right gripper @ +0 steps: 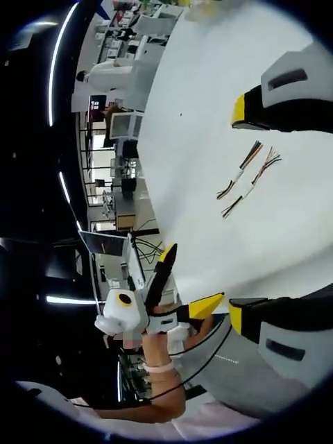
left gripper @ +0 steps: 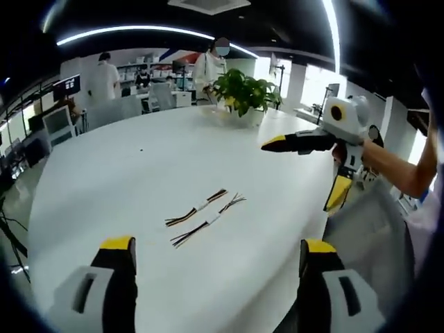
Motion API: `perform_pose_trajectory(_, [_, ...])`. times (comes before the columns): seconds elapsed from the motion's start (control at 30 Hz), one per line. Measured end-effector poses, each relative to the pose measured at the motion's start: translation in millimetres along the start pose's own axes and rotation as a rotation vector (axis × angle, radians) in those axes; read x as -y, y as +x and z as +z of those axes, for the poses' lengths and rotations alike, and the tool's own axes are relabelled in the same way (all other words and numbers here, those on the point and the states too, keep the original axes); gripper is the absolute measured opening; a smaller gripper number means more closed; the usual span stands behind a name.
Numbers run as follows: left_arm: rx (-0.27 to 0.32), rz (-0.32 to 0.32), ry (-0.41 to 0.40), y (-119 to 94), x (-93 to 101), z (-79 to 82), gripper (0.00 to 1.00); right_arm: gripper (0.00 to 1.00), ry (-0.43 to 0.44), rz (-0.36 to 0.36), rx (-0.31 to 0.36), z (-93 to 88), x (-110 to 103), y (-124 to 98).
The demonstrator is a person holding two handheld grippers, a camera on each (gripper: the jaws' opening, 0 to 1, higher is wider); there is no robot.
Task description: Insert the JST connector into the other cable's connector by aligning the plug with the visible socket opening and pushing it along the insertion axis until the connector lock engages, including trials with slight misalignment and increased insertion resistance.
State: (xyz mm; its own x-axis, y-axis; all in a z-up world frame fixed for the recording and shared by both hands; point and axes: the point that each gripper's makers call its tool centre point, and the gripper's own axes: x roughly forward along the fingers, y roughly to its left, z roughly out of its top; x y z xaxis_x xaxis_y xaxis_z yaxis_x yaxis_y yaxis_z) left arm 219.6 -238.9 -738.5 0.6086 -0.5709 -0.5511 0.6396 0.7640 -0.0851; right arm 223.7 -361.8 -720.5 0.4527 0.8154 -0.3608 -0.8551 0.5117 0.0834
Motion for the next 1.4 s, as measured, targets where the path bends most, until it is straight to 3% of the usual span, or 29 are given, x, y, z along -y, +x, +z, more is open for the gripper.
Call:
perform_pose_trajectory(0.27, [0.037, 0.063, -0.044, -18.2, -3.6, -3.8, 0.97, 1.0, 0.055, -0.072, 0.016, -5.8, 4.0, -14.7])
perform_pose_trajectory(0.6, [0.058, 0.088, -0.07, -30.3, -2.2, -22.5, 0.98, 1.0, 0.118, -0.112, -0.016, -32.2, 2.6, -31.7])
perform_pose_trajectory(0.8, [0.059, 0.092, -0.098, -33.2, 3.9, -28.4, 0.99, 1.0, 0.136, -0.127, -0.017, -37.2, -5.0, -37.5])
perform_pose_trajectory(1.03, [0.102, 0.104, -0.126, -40.3, 8.9, -28.0, 0.99, 0.99, 0.141, -0.149, -0.007, -38.2, -8.9, -42.7])
perform_pose_trajectory(1.4, [0.096, 0.11, -0.085, -42.9, 9.8, -36.1, 0.97, 0.97, 0.14, -0.171, -0.005, -38.5, -6.7, -45.1])
